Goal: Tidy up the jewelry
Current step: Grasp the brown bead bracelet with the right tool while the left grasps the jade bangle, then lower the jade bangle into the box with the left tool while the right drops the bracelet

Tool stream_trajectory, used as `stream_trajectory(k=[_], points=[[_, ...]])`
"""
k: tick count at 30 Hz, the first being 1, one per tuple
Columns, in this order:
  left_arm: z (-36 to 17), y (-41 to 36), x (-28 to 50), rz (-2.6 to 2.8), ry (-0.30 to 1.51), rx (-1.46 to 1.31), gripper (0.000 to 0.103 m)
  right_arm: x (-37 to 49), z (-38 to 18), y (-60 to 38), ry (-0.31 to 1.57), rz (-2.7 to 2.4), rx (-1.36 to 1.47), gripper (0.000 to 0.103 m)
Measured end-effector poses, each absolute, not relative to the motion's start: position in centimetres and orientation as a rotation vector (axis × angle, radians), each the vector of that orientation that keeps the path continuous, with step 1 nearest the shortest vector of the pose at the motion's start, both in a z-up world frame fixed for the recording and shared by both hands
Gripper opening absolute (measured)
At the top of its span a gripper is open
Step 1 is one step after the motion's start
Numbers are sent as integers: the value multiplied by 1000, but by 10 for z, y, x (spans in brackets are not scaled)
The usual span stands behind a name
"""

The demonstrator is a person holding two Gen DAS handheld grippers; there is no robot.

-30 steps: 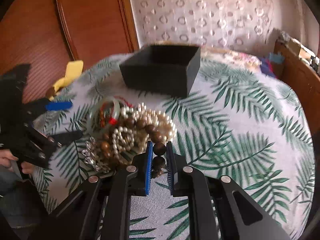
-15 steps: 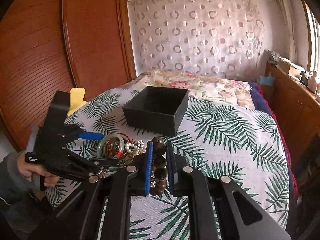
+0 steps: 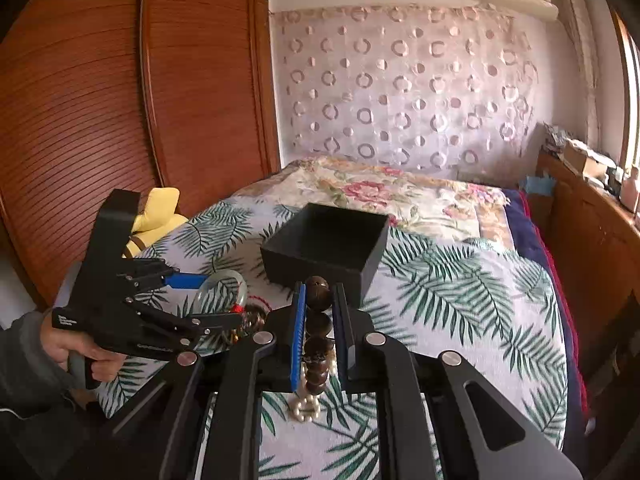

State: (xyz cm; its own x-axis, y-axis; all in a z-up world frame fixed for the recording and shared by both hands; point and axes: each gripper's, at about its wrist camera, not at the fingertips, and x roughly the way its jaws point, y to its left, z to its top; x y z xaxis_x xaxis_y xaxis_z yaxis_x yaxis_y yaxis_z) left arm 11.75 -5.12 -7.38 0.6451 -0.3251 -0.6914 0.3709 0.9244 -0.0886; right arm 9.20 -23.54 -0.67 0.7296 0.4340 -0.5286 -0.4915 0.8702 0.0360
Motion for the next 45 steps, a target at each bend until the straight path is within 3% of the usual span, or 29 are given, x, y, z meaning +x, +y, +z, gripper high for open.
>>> stream_trajectory(k=[18,35,45], points=[[-41,-30,135,-328,684,43,69,177,29,-207,504,505,-150,15],[-36,-48,188,-296,677,85,69,229,-31,-204,703,503,-105,17],[-42,-73,236,-290,727,130,69,202,-22,-229,658,503,-79,32]])
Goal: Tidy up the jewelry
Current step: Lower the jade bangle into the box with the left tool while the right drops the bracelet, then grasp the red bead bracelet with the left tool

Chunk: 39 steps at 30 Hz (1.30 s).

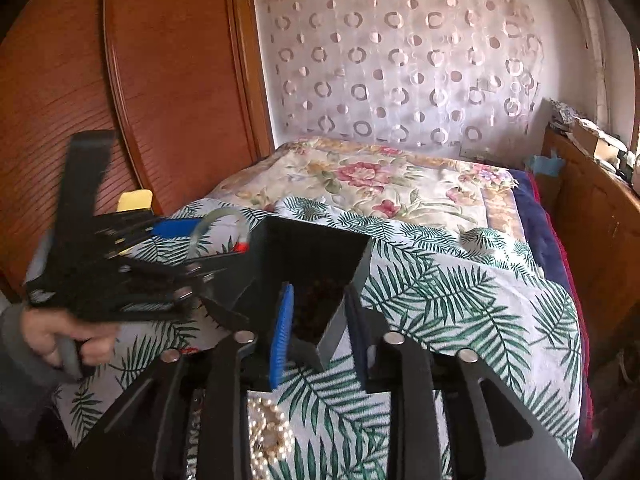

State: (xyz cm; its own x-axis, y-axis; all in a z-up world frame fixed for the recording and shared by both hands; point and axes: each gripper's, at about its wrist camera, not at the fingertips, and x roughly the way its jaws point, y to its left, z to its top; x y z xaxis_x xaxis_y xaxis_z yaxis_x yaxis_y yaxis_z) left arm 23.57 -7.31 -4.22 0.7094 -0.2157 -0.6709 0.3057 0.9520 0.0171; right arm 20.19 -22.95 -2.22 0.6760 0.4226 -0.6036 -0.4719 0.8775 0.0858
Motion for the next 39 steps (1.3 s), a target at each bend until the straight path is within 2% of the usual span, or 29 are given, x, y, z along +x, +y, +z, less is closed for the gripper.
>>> stream_trajectory(k=[14,17,22,26,29,33,39], points=[[-61,-94,261,-267,769,199,69,182,-41,-251,667,502,-52,32],[-58,-94,257,-269,758,198,75,179,-43,-254,668,499,-46,32],[-45,-84,235,-272,704,178,92,163,-47,-257,666,502,-36,32],[-39,-76,214,-274,665,175,95,146,-51,-251,663,497,-51,45],[-38,-70,196,-296,640,179,95,131,-56,-244,673,509,-61,47],[-41,-64,173,-305,621,184,95,110,-63,-237,684,526,-78,56],[-52,-49,146,-328,660,137,95,89,-78,-232,718,529,-85,57]])
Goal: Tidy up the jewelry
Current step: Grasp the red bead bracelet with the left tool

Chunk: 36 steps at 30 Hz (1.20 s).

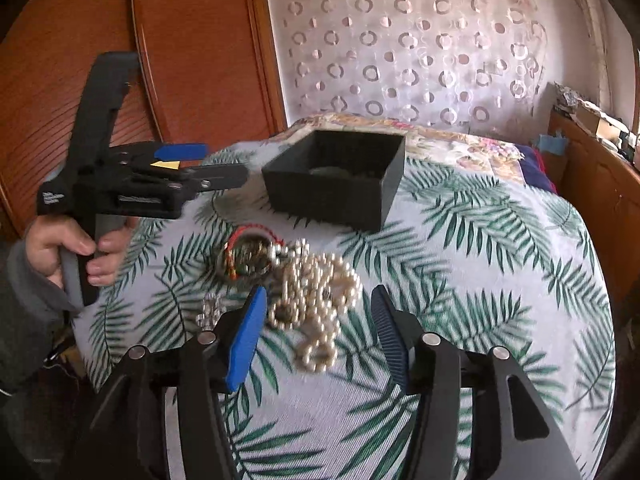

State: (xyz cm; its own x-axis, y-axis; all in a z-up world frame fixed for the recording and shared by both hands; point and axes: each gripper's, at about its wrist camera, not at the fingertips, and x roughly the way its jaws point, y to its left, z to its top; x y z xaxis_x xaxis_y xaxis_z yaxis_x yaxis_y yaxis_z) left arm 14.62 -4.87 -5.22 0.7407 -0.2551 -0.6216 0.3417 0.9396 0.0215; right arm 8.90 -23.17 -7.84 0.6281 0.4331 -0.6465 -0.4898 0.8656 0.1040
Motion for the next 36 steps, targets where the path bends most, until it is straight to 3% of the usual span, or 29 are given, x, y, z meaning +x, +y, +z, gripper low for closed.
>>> stream_trajectory(k=[5,7,12,26,28,31,36], points=[[-66,-35,132,-357,701,101,94,83,-92,-232,760,522,-73,57],[-73,-33,130,-364,726,88,79,82,-96,-232,769,520,-70,57],[-89,-27,137,-403,798,41,58,78,-101,-231,773,514,-69,57],[-107,-43,172,-486,893,-28,33,75,-102,-228,751,497,-77,57],[-106,-44,173,-513,897,-39,16,75,-102,-228,752,498,-72,57],[-102,-47,168,-506,883,-9,2,75,-102,-228,751,498,-74,57],[-90,-41,155,-503,838,-22,2,75,-103,-228,752,496,-74,57]])
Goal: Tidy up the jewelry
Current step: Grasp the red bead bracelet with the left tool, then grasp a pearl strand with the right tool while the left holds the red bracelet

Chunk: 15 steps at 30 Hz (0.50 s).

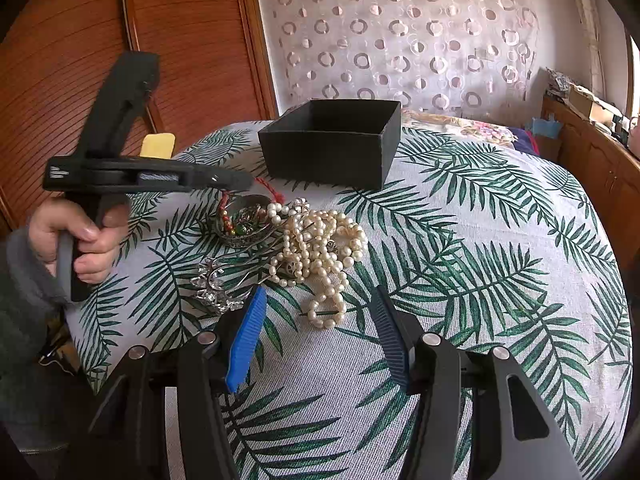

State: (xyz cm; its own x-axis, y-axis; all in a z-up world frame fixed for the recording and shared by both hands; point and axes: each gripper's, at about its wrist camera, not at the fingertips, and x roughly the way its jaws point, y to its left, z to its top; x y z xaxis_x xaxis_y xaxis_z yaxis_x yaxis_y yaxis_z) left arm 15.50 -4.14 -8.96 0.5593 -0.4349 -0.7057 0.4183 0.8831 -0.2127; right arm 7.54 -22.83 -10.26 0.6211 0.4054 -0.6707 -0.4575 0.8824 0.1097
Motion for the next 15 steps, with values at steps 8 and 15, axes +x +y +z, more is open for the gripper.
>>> stream_trajectory(k=[8,15], points=[[-62,-30,130,-478,749,-48,2,76,-103,-229,752,497,-75,57],[-44,-15,115,-434,686,-50,2,76,-103,-229,753,498,-74,57]])
